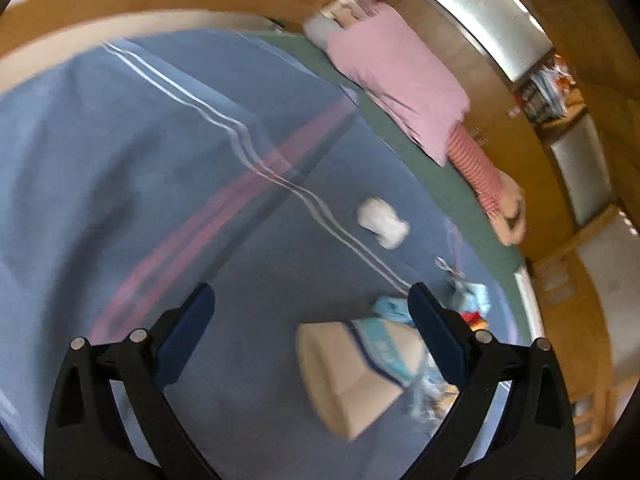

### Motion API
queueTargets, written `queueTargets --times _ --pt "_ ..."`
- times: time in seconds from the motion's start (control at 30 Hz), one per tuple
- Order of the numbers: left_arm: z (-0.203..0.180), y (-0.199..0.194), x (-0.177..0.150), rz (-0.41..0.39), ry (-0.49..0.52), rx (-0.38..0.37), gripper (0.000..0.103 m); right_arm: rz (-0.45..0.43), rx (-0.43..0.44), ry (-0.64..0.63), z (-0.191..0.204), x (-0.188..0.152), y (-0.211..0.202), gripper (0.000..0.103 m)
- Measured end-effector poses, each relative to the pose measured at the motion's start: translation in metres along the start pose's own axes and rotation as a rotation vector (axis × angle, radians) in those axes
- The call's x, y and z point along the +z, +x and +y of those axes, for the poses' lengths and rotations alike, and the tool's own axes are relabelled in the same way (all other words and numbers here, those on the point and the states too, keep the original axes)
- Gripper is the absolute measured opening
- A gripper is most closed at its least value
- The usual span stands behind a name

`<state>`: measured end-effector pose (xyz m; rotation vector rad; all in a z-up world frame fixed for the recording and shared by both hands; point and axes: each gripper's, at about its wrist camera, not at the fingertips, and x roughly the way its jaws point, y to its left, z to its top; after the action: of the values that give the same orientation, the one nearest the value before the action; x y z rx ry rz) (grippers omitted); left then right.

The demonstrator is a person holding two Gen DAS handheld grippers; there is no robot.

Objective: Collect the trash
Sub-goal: 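Move both open tools back over the trash pile on the bed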

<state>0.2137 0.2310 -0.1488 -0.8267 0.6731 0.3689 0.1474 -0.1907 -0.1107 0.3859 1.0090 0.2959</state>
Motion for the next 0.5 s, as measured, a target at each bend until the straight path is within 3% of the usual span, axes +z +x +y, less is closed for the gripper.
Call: queueTargets --times 0.1,0.2,0.27,0.37,0.5 --pt "-0.029 0.025 -0.010 0.085 0.143 -0.033 0.097 0.039 -0.007 -0.007 -0.002 0.001 0.016 0.074" --pt "-0.052 0.039 -0.022 0.111 0.297 -0.003 0.097 0.049 0.002 -0.018 0.002 0.011 0.029 0.074" --pt "-0.053 0.042 -0.029 0.131 0.335 0.022 0.097 0.048 0.019 -0.037 0.009 0.024 0.042 0.074" --pt "-0.047 0.045 -0.031 0.172 0.314 0.016 0.096 0.035 0.017 -0.078 0.021 0.047 0.064 0.074" --pt "-0.024 0.046 -0.030 0.241 0.199 -0.050 0.096 0.057 0.010 -0.111 0.041 0.082 0.121 0.074"
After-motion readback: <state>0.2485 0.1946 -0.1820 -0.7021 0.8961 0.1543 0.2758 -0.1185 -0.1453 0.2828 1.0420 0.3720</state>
